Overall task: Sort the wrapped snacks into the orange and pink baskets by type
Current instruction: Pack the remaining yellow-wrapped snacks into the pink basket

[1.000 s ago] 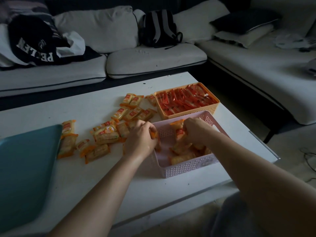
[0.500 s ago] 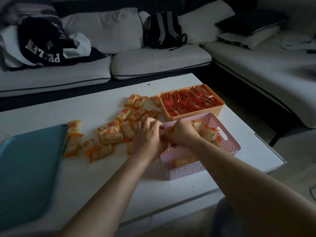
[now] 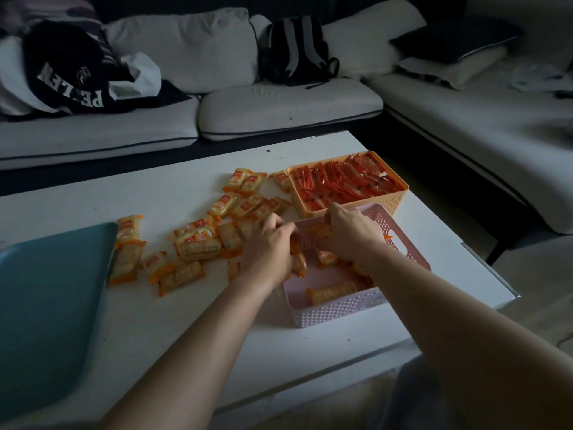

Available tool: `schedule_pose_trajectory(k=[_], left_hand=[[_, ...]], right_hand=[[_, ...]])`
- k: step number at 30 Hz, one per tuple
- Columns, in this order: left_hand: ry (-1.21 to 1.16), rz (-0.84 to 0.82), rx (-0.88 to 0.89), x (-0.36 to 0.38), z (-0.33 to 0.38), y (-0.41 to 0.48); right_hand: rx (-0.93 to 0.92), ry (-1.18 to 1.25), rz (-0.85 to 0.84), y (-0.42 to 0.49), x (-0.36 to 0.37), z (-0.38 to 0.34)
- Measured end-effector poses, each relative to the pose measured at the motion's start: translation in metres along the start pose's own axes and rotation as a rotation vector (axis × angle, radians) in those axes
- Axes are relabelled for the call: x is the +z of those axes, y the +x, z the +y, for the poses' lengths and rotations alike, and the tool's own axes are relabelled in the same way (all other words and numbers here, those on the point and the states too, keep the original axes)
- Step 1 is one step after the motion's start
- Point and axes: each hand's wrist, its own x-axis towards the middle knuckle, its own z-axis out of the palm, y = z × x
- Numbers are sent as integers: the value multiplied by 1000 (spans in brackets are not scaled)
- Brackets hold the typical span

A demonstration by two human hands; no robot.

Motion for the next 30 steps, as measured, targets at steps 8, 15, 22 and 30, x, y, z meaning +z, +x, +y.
schedule_pose_trajectory(k=[8,15,22,30], left_hand=[[26,0,7,-1,2,-3],[46,3,7,1,2,-3],[85,-14,100,-6,5,-4],[71,-18,90,-2,3,-2]], right_hand=[[-103,-35,-34,-4,11,-12],[-230,164,-122,-2,-2,3],[82,581,-97,-6,23,-19],[111,942,-287,-10,7,-4]])
